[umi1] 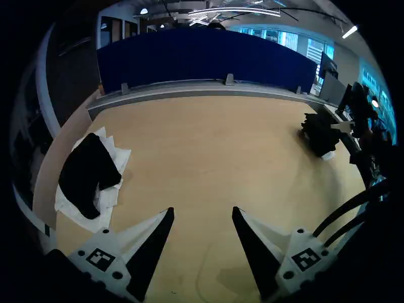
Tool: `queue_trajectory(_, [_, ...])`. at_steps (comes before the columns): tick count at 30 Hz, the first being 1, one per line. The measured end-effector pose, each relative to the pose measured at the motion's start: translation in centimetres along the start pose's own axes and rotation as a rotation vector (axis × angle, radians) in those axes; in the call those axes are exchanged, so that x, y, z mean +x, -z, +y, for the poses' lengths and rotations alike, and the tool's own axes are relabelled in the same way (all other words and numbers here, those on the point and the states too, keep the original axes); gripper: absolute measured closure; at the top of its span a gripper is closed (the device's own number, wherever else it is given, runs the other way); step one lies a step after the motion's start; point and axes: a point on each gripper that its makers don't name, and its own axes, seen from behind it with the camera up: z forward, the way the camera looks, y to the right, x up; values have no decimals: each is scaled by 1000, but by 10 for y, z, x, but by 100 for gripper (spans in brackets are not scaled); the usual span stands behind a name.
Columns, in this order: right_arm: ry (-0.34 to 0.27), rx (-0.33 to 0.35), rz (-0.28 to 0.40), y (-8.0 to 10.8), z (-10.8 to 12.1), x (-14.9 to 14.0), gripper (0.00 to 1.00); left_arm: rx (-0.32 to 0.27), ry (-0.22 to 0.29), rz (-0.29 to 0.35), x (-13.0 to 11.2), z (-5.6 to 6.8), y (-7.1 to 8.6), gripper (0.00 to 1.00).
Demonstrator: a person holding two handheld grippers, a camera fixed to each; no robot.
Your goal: Fold towel
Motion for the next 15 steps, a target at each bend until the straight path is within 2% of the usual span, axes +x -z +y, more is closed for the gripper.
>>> queue_trajectory(6, [-14,-4,-1,7,-2,-16,0,-5,-3,0,-1,3,2,15])
queue_trajectory(15, [10,-29,-42,0,9,-38,0,-7,-6,2,-1,5,3,15])
